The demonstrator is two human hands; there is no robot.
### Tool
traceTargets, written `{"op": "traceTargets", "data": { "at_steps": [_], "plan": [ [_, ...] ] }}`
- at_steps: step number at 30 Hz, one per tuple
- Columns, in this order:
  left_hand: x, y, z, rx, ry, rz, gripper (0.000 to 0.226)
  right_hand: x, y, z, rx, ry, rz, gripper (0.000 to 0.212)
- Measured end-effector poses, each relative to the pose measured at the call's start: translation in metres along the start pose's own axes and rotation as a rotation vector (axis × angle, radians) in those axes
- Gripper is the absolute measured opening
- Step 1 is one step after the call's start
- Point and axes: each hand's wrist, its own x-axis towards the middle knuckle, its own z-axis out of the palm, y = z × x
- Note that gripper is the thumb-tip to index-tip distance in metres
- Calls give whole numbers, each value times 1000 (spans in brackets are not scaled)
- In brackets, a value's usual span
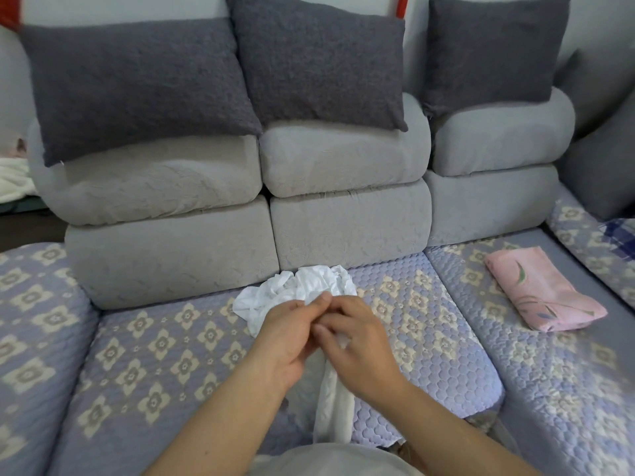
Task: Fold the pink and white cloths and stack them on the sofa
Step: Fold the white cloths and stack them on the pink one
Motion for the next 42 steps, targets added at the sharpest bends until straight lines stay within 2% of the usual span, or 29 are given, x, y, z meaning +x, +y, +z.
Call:
{"op": "traceTargets", "data": {
  "at_steps": [2,3,5,6,8,10,11,13,15,17,18,21,23,25,27,29,31,33,35,38,39,40,42],
  "plan": [
    [7,5,6,9,-4,12,24,8,-4,-21,457,-45,251,21],
    [10,6,12,28,-17,9,22,10,0,-30,687,-4,397,23],
    [14,6,28,68,-4,-1,17,7,18,-36,905,195,626,23],
    [17,6,36,65,27,-3,13,1,29,-33,892,297,714,21],
    [23,7,48,-3,100,1,4,-24,57,-20,609,353,852,19],
    [25,14,58,-94,98,13,13,-66,88,-5,358,231,1022,29],
    [25,18,62,-138,87,17,21,-88,101,2,324,136,1118,39],
    [23,31,72,-221,51,26,29,-127,117,14,343,-61,1267,64],
    [19,44,85,-291,15,41,33,-146,121,24,387,-176,1338,84],
    [15,56,101,-355,-16,66,35,-145,120,30,496,-142,1375,90],
    [14,61,109,-378,-27,80,33,-141,119,30,582,-63,1382,86],
    [10,71,130,-411,-42,120,23,-119,122,20,844,287,1376,50],
    [7,76,138,-414,-45,132,27,-105,128,9,998,520,1322,37],
    [5,80,141,-400,-59,132,26,-91,135,-6,1015,686,1261,36],
    [6,84,140,-385,-72,129,27,-76,147,-20,873,780,1276,32],
    [9,93,136,-387,-74,125,33,-64,162,-36,621,769,1341,24],
    [15,106,126,-393,-67,125,32,-59,175,-57,381,617,1380,23],
    [22,119,109,-388,-44,132,21,-60,188,-89,200,499,1420,24],
    [37,125,84,-361,8,140,5,-55,192,-131,64,539,1416,24],
    [72,112,40,-202,115,108,17,-30,168,-186,-57,796,1242,23],
    [83,103,26,-130,147,55,19,-22,157,-199,-107,793,1164,28],
    [92,93,15,-54,181,-21,20,-15,150,-210,-162,706,1120,31],
    [105,76,-1,159,226,-143,22,-8,136,-231,-238,471,1123,22]
  ]
}}
